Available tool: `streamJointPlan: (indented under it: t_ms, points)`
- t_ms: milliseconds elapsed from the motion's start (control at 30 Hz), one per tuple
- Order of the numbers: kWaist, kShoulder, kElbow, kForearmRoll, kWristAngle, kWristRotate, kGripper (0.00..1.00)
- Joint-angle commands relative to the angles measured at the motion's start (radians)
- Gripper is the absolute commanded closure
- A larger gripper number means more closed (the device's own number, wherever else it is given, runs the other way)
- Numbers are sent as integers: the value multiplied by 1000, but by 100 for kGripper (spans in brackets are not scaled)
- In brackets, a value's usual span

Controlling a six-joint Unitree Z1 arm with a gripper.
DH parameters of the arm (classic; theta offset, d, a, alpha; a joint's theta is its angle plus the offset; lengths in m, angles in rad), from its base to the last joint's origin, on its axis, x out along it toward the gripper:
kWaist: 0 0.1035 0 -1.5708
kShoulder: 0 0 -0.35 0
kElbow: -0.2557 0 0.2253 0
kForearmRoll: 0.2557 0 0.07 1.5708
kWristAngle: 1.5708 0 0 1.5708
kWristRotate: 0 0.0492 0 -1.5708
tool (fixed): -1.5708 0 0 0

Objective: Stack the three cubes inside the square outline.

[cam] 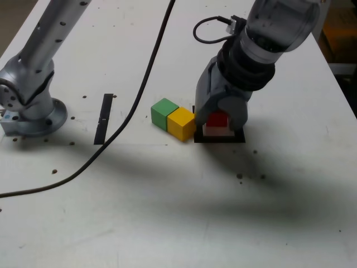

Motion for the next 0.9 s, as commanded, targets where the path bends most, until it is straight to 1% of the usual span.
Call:
streamJointPlan:
  t_ms: [0, 267, 533, 700, 867]
  points:
    - [4, 5, -3, -2, 1, 0, 62]
    - [8, 15, -12, -4, 2, -8, 47]
    - [9, 17, -14, 3, 4, -5, 21]
    - [11, 5, -17, 19, 18, -4, 7]
    - [6, -37, -34, 84, 22, -21, 3]
